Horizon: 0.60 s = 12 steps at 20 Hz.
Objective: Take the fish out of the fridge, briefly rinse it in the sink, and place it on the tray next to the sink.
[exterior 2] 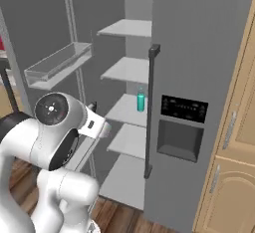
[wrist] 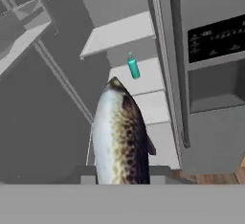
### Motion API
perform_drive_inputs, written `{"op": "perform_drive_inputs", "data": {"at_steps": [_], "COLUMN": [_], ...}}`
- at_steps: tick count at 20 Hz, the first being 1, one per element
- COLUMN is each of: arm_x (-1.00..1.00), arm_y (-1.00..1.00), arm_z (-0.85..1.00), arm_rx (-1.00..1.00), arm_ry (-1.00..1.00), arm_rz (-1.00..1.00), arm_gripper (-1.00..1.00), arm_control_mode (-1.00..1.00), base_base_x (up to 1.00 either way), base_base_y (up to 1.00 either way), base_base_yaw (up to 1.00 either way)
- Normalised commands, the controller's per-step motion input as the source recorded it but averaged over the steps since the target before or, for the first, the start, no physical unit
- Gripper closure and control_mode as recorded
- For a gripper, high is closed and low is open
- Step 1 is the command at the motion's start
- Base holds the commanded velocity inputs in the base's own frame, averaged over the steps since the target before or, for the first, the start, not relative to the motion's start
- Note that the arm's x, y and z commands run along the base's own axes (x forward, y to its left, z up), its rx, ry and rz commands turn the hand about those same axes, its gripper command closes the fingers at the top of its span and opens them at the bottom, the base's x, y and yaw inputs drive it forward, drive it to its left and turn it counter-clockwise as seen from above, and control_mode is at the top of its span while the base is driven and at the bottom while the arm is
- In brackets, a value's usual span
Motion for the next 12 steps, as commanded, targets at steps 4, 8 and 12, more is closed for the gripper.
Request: {"op": "perform_drive_inputs", "data": {"at_steps": [4, 8, 12], "arm_x": [0.00, 0.00, 0.00], "arm_y": [0.00, 0.00, 0.00], "arm_z": [0.00, 0.00, 0.00], "arm_rx": [0.00, 0.00, 0.00], "arm_ry": [0.00, 0.00, 0.00], "arm_rz": [0.00, 0.00, 0.00], "arm_gripper": [1.00, 1.00, 1.00], "arm_control_mode": [1.00, 1.00, 1.00], "base_base_x": [-1.00, -0.86, -0.72], "base_base_y": [-0.03, -0.10, -0.10], "base_base_yaw": [0.54, 0.65, 0.71]}}
